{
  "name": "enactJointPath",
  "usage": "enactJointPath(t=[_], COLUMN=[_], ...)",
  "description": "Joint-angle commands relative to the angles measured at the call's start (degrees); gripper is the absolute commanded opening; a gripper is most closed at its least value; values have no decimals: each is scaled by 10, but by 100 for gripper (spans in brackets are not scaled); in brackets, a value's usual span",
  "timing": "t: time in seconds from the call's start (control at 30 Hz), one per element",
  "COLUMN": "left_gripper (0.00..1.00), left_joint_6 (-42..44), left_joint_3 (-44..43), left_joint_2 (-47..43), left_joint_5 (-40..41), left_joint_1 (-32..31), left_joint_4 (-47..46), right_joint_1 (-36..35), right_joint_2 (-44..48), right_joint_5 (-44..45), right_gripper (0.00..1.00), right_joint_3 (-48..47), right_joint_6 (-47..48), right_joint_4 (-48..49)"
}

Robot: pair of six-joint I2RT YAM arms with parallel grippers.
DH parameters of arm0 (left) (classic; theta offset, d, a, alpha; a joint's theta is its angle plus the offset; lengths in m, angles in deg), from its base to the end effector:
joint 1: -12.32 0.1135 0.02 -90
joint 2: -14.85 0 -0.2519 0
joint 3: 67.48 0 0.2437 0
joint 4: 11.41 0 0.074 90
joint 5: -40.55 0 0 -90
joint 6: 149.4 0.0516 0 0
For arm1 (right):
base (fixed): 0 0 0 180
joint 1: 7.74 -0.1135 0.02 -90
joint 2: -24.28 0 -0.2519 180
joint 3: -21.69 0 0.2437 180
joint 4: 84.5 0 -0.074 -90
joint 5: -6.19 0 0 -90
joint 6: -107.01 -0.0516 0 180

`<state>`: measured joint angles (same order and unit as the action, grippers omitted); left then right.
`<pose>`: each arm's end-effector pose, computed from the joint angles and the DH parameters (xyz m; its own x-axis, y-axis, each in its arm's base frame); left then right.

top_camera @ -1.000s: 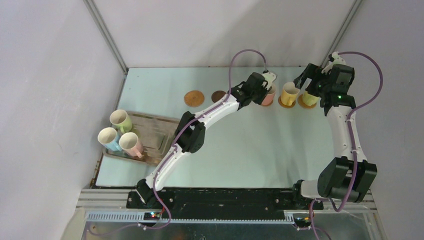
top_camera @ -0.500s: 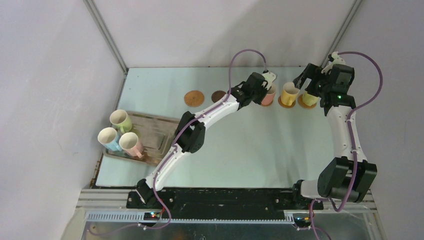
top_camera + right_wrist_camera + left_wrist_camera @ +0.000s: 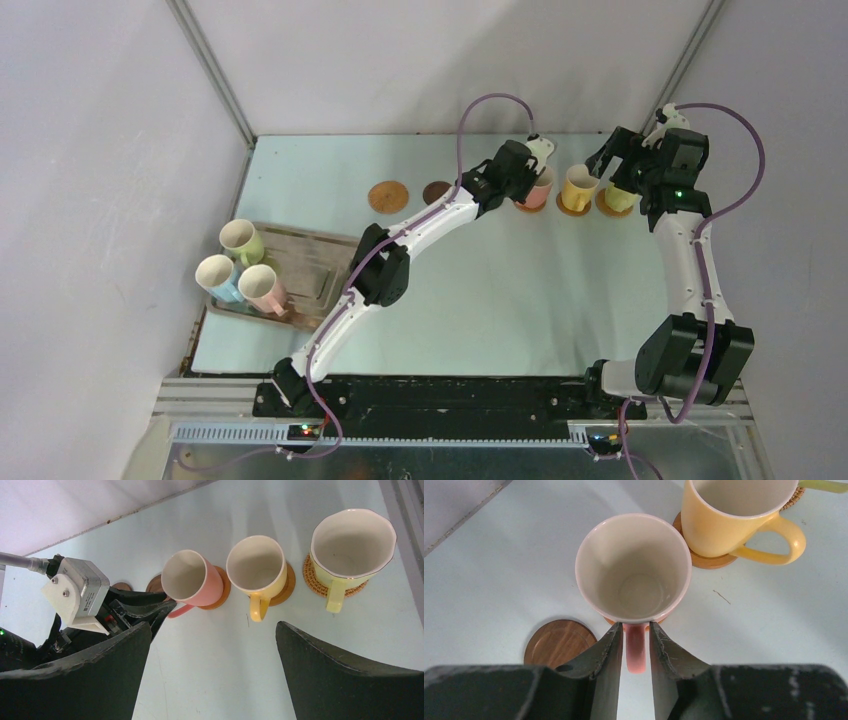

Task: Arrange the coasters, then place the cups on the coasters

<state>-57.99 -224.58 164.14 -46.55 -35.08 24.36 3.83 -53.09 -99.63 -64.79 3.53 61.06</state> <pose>0.4005 -0.4317 0.2164 -0.2999 0.3625 -0.8824 0.7125 0.7002 0.0454 0.3137 -0.0499 0.3450 -0.4189 0.3147 -0.8518 0.0506 0.9447 0.3241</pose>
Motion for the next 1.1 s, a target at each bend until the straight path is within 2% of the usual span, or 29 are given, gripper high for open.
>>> enactJointPath(t=[0.0, 0.57, 0.7, 0.73, 0.8, 0.83, 0.87, 0.9, 0.97, 1.07], left_gripper=[31, 29, 34, 38, 54, 66, 72, 85, 97, 99], left_joint_6=[-8, 1, 4, 4, 6, 7, 7, 6, 5, 6], left_joint_3=[-29, -23, -23, -24, -25, -26, -26, -27, -28, -27], left_joint_2=[-12, -14, -15, -16, -20, -22, -26, -29, -42, -71], left_joint_5=[11, 67, 67, 64, 52, 48, 41, 39, 38, 49], left_joint_1=[-2, -3, -2, -2, -2, -2, -2, -3, -2, -3], left_joint_4=[-27, -31, -30, -27, -20, -16, -11, -9, -1, 15], right_joint_1=[-2, -2, -3, -3, -3, -3, -3, -4, -4, -6], right_joint_2=[1, -1, -2, -2, -3, -3, -4, -5, -6, -6], right_joint_5=[-8, -13, -13, -13, -13, -13, -13, -13, -13, -15], right_gripper=[99, 100, 99, 99, 99, 99, 99, 100, 100, 99], right_joint_3=[-2, -2, -2, -2, -2, -2, -2, -2, -2, -2], right_joint_6=[3, 2, 1, 2, 2, 2, 3, 3, 3, 3], right_joint_4=[23, 23, 23, 23, 23, 23, 23, 24, 23, 23])
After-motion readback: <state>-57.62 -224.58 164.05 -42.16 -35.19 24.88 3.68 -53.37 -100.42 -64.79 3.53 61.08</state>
